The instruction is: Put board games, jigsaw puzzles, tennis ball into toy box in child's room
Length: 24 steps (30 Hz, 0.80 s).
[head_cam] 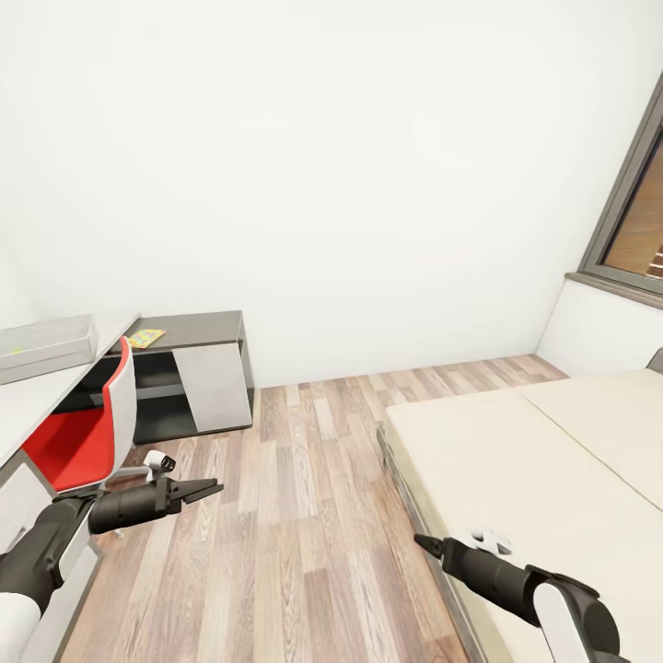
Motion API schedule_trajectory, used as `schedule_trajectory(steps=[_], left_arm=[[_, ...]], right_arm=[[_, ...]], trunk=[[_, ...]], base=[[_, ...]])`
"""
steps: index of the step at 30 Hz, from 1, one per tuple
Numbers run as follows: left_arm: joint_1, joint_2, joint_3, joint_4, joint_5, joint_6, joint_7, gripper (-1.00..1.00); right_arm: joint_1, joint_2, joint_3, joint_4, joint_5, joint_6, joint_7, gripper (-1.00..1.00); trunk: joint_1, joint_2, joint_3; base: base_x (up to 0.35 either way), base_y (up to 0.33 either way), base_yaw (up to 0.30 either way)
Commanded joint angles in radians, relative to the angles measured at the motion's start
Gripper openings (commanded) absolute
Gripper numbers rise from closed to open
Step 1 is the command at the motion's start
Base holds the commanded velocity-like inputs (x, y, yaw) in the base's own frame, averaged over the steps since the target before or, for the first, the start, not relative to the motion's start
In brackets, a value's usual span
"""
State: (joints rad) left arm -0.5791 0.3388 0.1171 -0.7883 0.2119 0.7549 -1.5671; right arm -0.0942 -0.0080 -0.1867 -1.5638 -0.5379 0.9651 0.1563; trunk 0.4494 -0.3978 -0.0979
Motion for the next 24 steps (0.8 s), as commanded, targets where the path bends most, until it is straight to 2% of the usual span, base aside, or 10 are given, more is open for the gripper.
schedule_trajectory(steps=[1, 10, 15, 23, 24], left_arm=[[-0.001, 0.0, 0.0, 0.0, 0.0, 0.011, -0.004, 1.0], [-0.001, 0.0, 0.0, 0.0, 0.0, 0.011, -0.004, 1.0], [-0.001, 0.0, 0.001, 0.0, 0.0, 0.011, -0.004, 1.0], [-0.001, 0.0, 0.001, 0.0, 0.0, 0.01, -0.004, 1.0], [-0.001, 0.0, 0.001, 0.0, 0.0, 0.01, -0.004, 1.0]], right_arm=[[-0.001, 0.0, -0.001, 0.0, 0.007, 0.005, 0.01, 1.0], [-0.028, -0.008, -0.002, 0.044, -0.002, 0.004, 0.022, 1.0], [-0.056, -0.01, -0.002, 0.072, -0.002, -0.004, 0.045, 1.0], [-0.063, -0.01, -0.001, 0.117, 0.001, -0.015, 0.089, 1.0], [-0.063, -0.01, -0.001, 0.177, 0.001, -0.015, 0.113, 1.0]], trunk=[[0.001, -0.002, -0.002], [0.001, -0.002, -0.002], [0.001, -0.002, -0.002], [0.001, -0.002, -0.002], [0.001, -0.002, -0.002]], base=[[0.0, -0.016, 0.0], [-0.038, -0.116, 0.0], [-0.011, -0.028, 0.0], [-0.002, -0.004, 0.014], [0.0, -0.001, 0.088]])
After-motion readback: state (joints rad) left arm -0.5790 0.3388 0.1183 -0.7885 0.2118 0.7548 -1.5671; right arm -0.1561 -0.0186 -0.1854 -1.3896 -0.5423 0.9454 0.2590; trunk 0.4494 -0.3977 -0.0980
